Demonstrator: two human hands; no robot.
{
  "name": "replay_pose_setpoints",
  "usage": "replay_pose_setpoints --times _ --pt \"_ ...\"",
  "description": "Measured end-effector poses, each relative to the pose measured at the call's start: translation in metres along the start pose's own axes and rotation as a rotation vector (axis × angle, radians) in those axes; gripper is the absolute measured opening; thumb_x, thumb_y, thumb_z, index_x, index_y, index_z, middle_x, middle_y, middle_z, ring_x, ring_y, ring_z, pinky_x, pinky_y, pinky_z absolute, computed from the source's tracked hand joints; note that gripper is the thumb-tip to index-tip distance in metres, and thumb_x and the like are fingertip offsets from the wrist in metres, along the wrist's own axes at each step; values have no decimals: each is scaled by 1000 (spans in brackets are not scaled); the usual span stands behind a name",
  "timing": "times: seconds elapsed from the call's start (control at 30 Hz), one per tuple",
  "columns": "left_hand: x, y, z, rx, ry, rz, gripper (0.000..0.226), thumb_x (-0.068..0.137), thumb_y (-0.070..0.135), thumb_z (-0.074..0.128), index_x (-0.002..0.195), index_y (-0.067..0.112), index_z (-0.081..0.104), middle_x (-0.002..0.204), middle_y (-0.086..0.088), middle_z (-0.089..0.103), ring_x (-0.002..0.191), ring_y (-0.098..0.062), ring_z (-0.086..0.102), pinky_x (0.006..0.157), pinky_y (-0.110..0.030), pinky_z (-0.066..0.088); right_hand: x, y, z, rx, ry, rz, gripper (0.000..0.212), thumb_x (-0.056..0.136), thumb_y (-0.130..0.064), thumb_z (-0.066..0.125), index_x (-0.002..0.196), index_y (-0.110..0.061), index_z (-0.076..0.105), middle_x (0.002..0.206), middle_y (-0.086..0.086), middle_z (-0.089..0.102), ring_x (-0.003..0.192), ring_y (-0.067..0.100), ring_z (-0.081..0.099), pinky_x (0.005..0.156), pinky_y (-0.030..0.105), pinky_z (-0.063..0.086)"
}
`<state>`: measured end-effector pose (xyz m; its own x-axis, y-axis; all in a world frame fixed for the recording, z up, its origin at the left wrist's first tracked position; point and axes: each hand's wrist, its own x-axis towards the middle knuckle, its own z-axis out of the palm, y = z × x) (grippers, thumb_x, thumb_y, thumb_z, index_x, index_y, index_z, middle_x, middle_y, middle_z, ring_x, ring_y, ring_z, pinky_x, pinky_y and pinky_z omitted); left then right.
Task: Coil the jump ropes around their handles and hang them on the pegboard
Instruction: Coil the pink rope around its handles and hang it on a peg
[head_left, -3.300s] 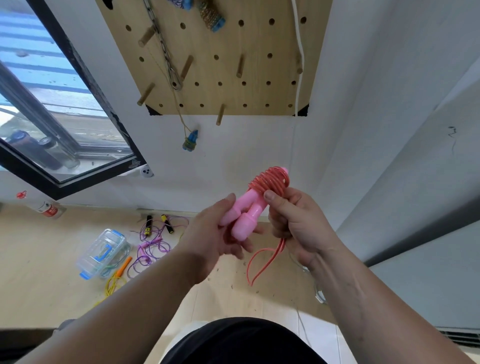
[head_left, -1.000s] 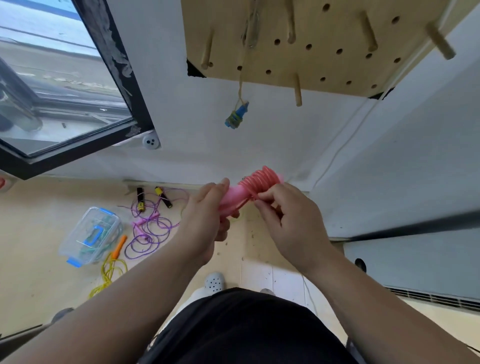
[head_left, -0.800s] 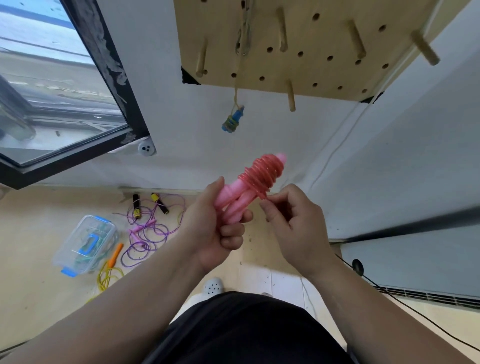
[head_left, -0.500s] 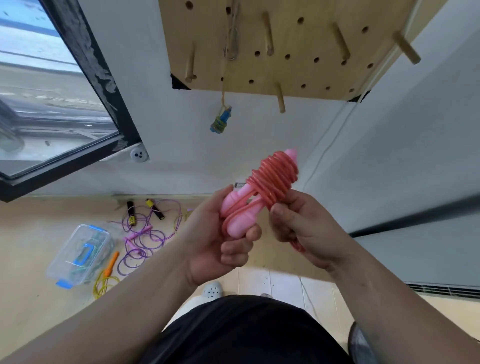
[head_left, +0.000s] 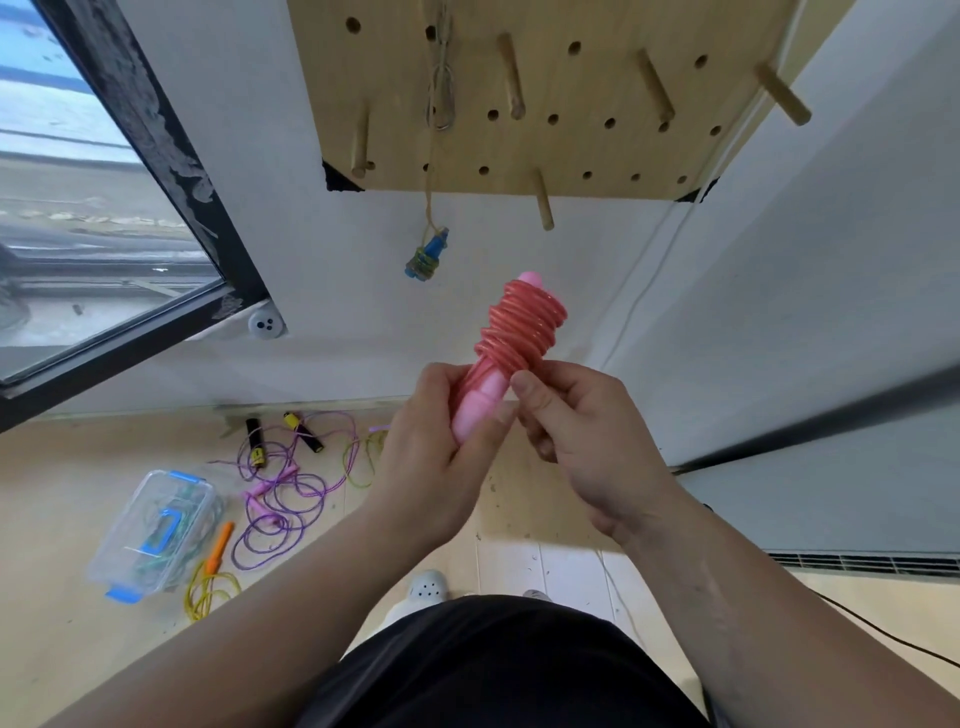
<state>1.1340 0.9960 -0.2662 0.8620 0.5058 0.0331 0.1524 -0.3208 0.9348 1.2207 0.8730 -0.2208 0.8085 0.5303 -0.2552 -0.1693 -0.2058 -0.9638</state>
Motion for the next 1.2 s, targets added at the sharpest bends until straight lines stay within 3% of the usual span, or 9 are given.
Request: replay_pose_setpoints --times 0.1,0.23,0.43,0.6,0.77,0.9,1.03,1.1,1.2 --pt "2 8 -3 -330 -3 -55 30 91 52 50 98 24 49 80 -10 65 54 -13 46 49 -31 38 -2 -5 0 75 -29 -4 13 96 -11 64 106 -5 71 67 5 65 54 14 49 53 26 41" --pt "4 25 -4 -815 -56 -323 30 95 38 46 99 8 44 72 -18 59 42 -15 29 48 -28 20 -1 -1 -4 149 86 -35 22 88 -4 71 88 11 55 64 10 68 48 12 52 47 23 42" --pt "5 34 -12 -1235 -317 -606 51 90 55 42 84 12 69 71 -13 56 33 -9 26 41 -19 16 -7 5 -12 452 -57 2 23 75 -20 73 67 -15 52 65 7 65 50 13 47 49 21 39" --pt "4 34 -18 -1403 -354 -721 56 96 54 36 86 12 71 69 -13 55 27 -7 30 36 -17 14 -6 9 -19 508 -175 -26 33 64 -35 92 69 -21 63 104 -3 68 75 14 60 63 24 45" --pt "2 45 -17 -1403 -379 -796 52 86 47 45 95 -1 62 72 -19 67 28 -9 35 35 -15 18 3 15 -23 619 -205 16 44 70 -37 90 82 -12 55 96 6 61 76 16 58 74 34 38" --pt "4 45 -17 -1395 -388 -864 51 91 47 45 97 -1 63 81 -22 71 31 -12 40 33 -15 27 5 14 -18 632 -196 61 51 67 -38 92 91 -10 57 99 10 66 93 22 66 89 37 48" --pt "8 47 -22 -1347 -413 -824 54 97 47 39 102 0 67 86 -24 73 34 -17 46 36 -17 35 9 7 -8 769 -132 82 81 72 -36 89 132 0 48 102 16 58 75 16 66 78 32 56" --pt "10 49 -24 -1124 -410 -721 55 100 44 37 89 5 74 80 -24 72 36 -24 51 39 -21 37 10 5 -1 763 -45 106 73 86 -34 71 139 9 44 107 20 65 84 23 70 78 35 60" --pt "14 34 -22 -541 -222 -487 53 105 39 38 77 6 68 71 -21 70 46 -31 56 48 -33 41 11 5 5 732 49 185 59 100 -27 54 139 15 39 127 32 62 114 41 64 97 46 56"
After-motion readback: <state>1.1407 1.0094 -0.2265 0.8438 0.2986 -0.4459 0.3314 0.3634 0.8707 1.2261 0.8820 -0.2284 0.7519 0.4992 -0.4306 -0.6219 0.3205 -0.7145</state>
